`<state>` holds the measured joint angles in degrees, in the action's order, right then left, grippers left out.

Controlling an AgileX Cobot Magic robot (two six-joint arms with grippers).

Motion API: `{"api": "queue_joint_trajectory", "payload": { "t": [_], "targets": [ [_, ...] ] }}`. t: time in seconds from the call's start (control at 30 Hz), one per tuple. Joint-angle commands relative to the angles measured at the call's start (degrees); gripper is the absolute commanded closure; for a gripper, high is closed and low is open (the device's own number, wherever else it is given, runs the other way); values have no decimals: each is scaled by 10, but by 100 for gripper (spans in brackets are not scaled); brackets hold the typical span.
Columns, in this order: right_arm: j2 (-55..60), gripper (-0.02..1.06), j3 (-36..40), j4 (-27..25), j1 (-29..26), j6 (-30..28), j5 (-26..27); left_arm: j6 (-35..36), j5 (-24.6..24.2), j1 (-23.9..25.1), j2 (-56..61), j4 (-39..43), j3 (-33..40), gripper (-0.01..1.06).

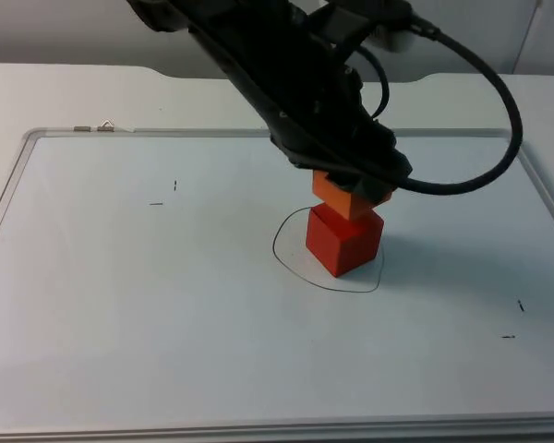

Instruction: Pick up one cube with the left hand and another cube with the right hand. First place the cube in the right hand at the target position, then stack the cube in the left hand on top.

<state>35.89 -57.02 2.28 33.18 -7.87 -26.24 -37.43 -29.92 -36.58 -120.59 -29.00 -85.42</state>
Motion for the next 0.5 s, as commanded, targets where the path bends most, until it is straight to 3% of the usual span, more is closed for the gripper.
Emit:
{"api": "queue_joint_trajectory", "payload": {
  "t": [0.0, 0.47],
  "targets": [
    [-1, 13, 2, 4, 1, 0, -1, 12, 10, -3, 1, 11, -7, 105],
    [-1, 13, 2, 4, 1, 0, -2, 12, 14, -3, -20, 11, -7, 105]
  ]
}}
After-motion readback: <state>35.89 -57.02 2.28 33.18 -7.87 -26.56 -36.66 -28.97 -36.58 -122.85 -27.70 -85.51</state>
